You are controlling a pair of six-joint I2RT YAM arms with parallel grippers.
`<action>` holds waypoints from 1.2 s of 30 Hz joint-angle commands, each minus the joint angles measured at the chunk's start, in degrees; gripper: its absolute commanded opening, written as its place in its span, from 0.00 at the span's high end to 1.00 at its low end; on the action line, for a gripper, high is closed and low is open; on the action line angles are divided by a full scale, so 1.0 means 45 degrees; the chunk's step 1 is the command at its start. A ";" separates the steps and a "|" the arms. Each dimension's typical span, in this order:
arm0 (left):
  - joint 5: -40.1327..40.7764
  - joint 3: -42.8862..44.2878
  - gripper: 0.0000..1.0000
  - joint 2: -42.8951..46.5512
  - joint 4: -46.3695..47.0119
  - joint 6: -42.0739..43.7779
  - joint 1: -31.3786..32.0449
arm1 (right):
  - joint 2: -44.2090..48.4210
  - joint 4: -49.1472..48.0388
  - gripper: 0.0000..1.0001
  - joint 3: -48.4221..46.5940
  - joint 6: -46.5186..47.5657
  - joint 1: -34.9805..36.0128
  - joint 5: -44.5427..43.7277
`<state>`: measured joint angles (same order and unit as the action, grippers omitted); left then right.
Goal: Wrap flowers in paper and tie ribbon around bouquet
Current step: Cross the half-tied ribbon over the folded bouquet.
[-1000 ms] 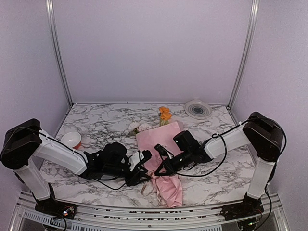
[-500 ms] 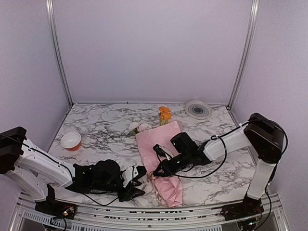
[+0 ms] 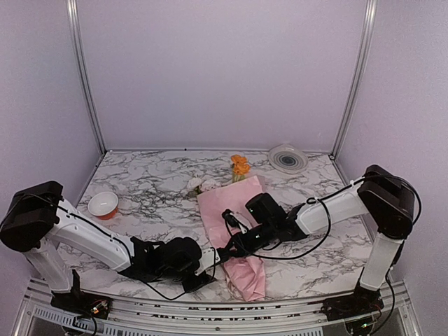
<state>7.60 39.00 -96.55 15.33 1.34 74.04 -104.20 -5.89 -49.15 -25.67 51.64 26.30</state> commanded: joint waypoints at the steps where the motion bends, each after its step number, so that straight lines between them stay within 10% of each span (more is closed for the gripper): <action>1: 0.0248 0.0166 0.55 -0.0446 -0.1399 0.0320 0.0127 | 0.0519 0.0327 0.88 -0.0368 -0.0001 0.0177 -0.0656; 25: 0.0382 -0.0192 0.78 -0.0170 -0.0810 0.0231 0.0129 | -0.0233 0.0438 0.77 -0.1177 0.0352 0.0550 -0.0957; 31: 0.0486 -0.0199 0.83 -0.0123 -0.0770 0.0185 0.0129 | -0.0229 0.0447 1.00 -0.1267 0.0329 0.0576 -0.0930; 36: 0.0639 -0.0423 1.00 0.0221 -0.0665 0.0112 0.0110 | 0.0030 0.0646 1.00 -0.1723 0.0405 0.0556 -0.1011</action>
<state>8.82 39.22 -96.97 15.18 1.96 74.46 -104.88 -3.66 -53.32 -24.53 53.74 22.39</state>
